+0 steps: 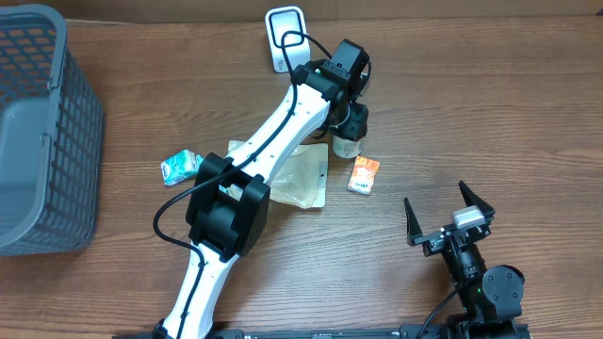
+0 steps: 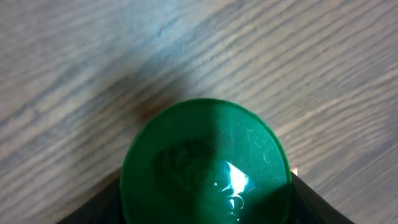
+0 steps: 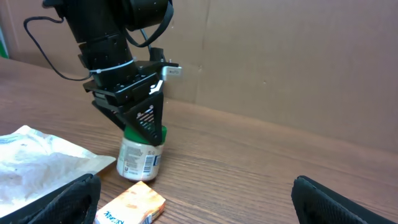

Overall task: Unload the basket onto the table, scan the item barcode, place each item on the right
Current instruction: 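Carry the jar forward and set it upright beside the orange pack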

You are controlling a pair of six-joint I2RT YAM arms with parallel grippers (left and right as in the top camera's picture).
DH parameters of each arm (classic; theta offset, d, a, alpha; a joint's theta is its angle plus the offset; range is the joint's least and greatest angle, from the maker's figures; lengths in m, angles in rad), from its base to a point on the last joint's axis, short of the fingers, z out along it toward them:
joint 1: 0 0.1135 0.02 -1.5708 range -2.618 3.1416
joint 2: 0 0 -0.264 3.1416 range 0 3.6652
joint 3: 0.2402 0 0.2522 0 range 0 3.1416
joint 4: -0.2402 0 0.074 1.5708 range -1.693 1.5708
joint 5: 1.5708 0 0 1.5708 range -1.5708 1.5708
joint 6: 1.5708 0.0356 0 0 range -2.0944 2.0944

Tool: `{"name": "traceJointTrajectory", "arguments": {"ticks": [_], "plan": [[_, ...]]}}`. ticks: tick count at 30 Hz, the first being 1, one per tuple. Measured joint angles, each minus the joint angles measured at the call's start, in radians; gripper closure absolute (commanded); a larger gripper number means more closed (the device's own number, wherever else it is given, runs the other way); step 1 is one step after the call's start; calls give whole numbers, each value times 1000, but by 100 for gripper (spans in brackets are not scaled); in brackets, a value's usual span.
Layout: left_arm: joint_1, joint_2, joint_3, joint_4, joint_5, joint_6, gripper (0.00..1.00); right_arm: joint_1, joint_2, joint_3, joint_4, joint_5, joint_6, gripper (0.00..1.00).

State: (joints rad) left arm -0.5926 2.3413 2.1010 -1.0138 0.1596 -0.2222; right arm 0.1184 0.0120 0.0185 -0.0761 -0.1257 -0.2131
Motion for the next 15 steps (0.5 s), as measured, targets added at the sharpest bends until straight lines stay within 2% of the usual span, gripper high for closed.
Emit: {"name": "traceJointTrajectory", "arguments": {"ticks": [1, 2, 4, 11, 15], "plan": [[-2, 0, 1, -13, 0, -3, 32, 0, 0, 0, 0, 0, 0, 0], [-7, 0, 1, -31, 0, -3, 17, 0, 0, 0, 0, 0, 0, 0], [-17, 5, 0, -54, -1, -13, 0, 0, 0, 0, 0, -1, 0, 0], [-32, 10, 3, -76, -1, -15, 0, 0, 0, 0, 0, 0, 0, 0], [-17, 10, 61, -153, -1, -14, 0, 0, 0, 0, 0, 0, 0, 0]]}}
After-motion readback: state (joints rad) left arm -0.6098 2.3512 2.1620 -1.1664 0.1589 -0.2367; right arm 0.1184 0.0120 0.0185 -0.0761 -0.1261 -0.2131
